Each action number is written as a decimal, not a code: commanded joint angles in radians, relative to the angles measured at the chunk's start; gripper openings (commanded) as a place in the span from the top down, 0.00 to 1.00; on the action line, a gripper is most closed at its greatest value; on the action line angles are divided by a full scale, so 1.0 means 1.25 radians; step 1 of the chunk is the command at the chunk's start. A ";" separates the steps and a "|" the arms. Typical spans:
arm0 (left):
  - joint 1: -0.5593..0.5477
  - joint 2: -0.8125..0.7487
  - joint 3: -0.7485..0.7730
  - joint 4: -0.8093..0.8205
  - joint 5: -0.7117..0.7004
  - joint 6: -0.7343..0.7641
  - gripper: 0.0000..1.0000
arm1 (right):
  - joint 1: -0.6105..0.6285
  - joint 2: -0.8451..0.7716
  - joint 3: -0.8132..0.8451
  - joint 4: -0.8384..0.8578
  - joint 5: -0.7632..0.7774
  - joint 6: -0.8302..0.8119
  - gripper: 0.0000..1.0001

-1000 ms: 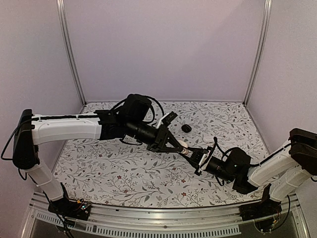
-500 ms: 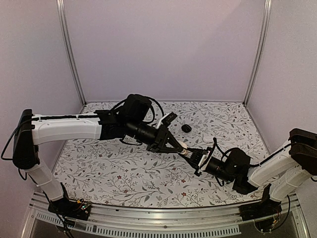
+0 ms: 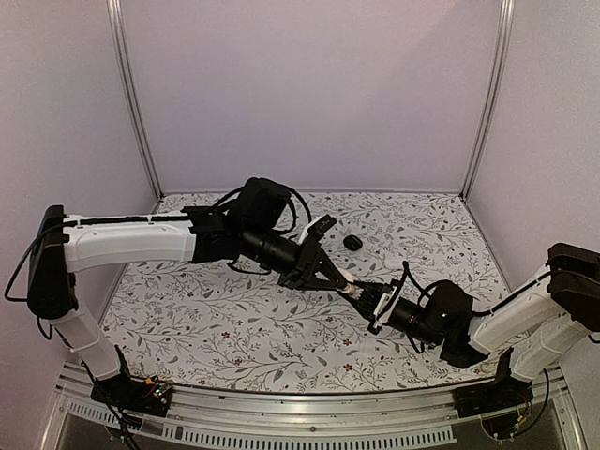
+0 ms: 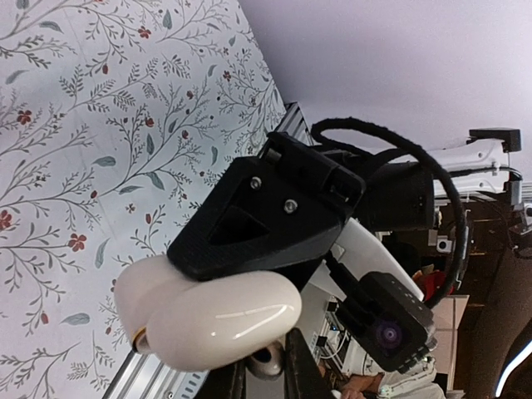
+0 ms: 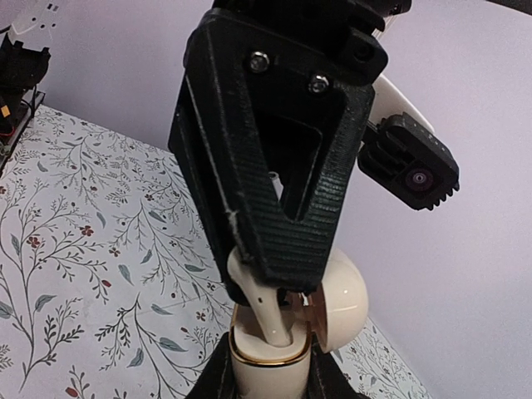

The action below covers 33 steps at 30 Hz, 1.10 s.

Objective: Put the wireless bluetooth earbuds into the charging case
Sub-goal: Insert the right earbud into the right side groove of the charging case.

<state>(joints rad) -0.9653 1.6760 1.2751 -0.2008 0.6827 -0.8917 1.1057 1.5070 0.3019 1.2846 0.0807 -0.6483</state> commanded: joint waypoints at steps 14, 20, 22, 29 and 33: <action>0.007 0.030 0.059 -0.068 -0.045 -0.007 0.83 | 0.019 -0.002 0.019 0.032 -0.017 0.019 1.00; 0.008 0.028 0.068 -0.078 -0.050 -0.009 0.79 | 0.018 0.004 0.017 0.049 -0.027 0.036 1.00; 0.007 0.028 0.072 -0.081 -0.052 -0.009 0.78 | 0.019 0.006 0.015 0.059 -0.030 0.046 1.00; 0.004 0.027 0.091 -0.092 -0.051 0.002 0.73 | 0.019 0.015 0.006 0.102 -0.042 0.090 1.00; -0.002 0.022 0.094 -0.100 -0.055 0.006 0.71 | 0.017 0.012 -0.001 0.131 -0.028 0.109 1.00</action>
<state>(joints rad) -0.9665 1.6955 1.3724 -0.2993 0.6460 -0.9016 1.1137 1.5200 0.3023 1.3346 0.0685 -0.5560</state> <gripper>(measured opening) 0.285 0.221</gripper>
